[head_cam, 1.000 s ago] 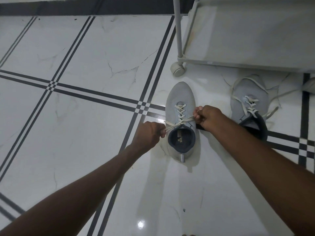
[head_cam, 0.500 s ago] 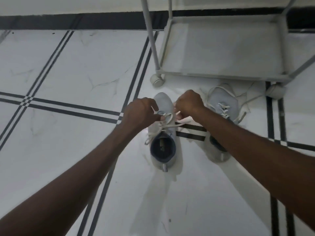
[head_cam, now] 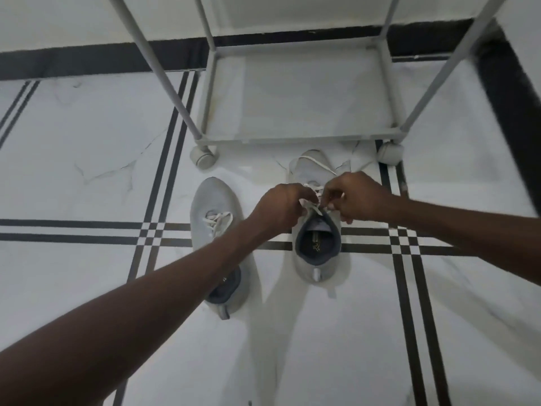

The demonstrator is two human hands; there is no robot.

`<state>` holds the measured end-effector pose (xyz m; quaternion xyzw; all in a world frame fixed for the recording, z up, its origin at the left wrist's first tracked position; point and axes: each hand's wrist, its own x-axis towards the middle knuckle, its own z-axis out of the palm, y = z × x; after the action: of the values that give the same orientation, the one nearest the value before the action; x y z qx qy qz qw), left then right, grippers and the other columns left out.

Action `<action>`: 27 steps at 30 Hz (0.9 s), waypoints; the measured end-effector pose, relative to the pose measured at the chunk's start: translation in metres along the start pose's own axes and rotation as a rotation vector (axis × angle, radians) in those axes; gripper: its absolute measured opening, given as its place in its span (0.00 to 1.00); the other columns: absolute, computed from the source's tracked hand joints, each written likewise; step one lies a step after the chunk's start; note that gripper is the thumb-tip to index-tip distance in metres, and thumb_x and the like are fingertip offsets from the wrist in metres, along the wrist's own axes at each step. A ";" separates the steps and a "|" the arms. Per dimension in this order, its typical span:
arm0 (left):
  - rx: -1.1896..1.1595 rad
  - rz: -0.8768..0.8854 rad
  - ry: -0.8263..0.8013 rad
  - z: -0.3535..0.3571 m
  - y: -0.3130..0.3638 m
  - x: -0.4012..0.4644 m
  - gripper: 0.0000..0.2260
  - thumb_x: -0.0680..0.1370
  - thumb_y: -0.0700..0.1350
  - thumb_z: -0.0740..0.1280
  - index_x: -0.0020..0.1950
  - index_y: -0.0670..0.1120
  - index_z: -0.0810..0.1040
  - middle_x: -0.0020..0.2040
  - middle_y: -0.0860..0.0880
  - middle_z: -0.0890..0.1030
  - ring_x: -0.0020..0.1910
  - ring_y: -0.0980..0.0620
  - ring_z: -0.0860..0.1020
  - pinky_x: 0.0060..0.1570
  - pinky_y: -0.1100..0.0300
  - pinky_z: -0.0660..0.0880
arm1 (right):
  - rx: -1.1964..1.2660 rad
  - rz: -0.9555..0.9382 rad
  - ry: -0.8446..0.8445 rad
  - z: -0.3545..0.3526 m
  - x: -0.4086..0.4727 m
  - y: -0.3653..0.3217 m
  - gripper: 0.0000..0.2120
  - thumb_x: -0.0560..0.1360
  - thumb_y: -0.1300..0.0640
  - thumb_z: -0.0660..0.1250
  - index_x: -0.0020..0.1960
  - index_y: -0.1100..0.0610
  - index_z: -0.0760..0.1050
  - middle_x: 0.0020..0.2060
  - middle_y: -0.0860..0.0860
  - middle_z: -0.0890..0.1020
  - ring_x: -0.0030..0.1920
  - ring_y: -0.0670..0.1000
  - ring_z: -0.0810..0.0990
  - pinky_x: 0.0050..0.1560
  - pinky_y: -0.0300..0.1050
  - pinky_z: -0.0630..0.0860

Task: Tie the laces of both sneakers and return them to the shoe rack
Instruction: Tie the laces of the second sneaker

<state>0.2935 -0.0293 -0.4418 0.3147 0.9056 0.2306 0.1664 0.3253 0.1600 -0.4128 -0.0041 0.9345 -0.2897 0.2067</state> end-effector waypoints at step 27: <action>-0.453 -0.727 0.347 0.003 -0.021 -0.038 0.12 0.74 0.48 0.63 0.47 0.41 0.80 0.38 0.42 0.85 0.37 0.41 0.84 0.43 0.48 0.83 | 0.475 0.577 0.308 0.039 -0.035 0.041 0.18 0.76 0.48 0.69 0.45 0.64 0.79 0.35 0.58 0.82 0.29 0.52 0.78 0.30 0.40 0.73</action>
<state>0.3124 -0.0674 -0.4491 -0.1108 0.8985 0.3986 0.1470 0.3767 0.1774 -0.4510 0.3498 0.8245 -0.4247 0.1322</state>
